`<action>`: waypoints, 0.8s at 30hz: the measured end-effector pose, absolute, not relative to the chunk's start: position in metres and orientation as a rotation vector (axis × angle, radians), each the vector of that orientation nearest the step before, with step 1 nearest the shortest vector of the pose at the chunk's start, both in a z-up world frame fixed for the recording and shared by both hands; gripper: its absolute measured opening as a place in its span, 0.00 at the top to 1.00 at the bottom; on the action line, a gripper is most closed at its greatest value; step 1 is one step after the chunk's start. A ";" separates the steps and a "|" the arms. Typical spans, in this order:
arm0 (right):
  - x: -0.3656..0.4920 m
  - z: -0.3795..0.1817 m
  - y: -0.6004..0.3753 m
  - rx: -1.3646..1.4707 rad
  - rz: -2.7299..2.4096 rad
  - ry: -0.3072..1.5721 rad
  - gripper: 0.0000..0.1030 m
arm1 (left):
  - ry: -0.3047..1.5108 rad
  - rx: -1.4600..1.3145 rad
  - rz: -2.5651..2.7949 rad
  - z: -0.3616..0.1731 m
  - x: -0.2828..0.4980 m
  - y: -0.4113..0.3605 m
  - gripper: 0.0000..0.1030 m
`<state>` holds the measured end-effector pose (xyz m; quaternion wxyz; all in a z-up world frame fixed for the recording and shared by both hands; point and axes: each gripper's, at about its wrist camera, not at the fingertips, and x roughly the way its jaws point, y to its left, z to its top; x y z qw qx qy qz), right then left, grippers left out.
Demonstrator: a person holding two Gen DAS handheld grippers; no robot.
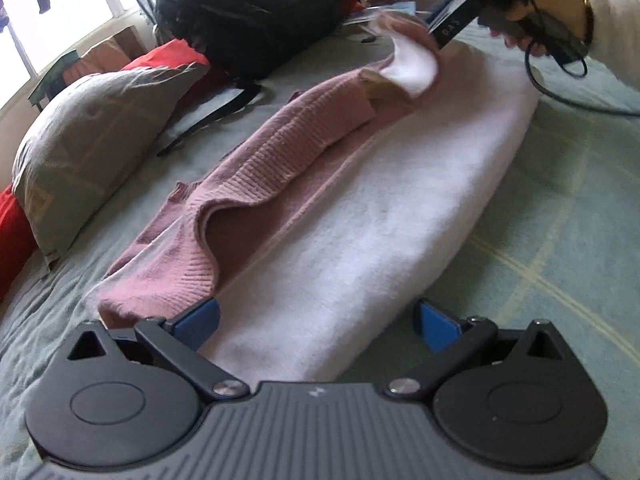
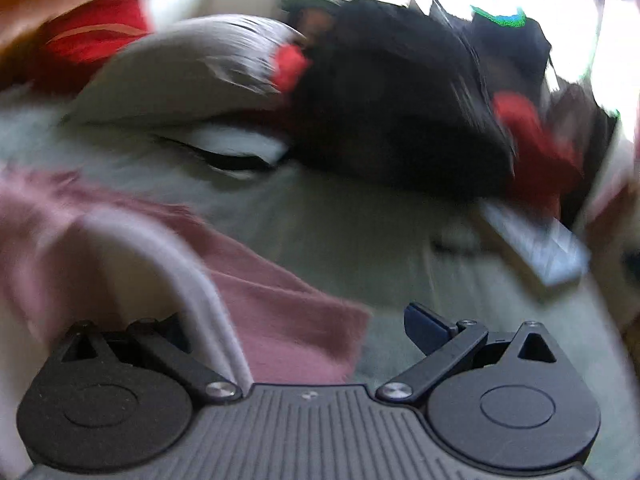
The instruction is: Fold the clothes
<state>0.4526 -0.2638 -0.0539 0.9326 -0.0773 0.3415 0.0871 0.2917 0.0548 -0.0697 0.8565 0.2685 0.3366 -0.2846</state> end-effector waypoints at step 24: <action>0.374 -0.021 -0.215 -0.208 0.388 0.641 0.00 | 0.795 0.319 -0.677 -0.058 0.320 0.099 0.01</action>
